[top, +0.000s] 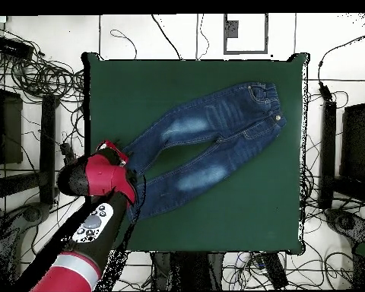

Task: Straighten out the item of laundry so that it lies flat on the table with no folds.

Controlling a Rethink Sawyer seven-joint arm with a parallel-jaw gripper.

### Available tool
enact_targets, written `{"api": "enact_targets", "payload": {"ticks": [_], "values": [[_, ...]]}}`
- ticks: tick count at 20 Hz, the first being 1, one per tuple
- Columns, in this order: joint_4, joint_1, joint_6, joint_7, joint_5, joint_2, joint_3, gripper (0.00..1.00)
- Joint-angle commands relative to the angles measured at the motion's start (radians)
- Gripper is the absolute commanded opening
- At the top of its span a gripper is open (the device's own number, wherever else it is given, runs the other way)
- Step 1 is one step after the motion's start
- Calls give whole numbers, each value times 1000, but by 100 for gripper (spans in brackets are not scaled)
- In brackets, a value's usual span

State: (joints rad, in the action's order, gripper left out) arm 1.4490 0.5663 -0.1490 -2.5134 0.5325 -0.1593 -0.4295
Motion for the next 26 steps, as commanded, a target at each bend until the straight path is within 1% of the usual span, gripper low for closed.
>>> {"api": "enact_targets", "payload": {"ticks": [1, 3, 10, 12, 14, 17, 23, 26], "values": [[-53, -38, 60, -137, 22, 121, 222, 100], [-50, -34, 53, -145, 30, 123, 221, 100], [-55, 9, 43, -190, 67, 140, 170, 100], [-58, 22, 22, -203, 80, 146, 153, 100], [-55, 13, 13, -190, 72, 140, 170, 100], [-71, 41, -24, -210, 92, 155, 129, 100], [-61, 40, -25, -210, 100, 149, 143, 100], [-65, 53, -31, -225, 116, 156, 129, 100]]}}
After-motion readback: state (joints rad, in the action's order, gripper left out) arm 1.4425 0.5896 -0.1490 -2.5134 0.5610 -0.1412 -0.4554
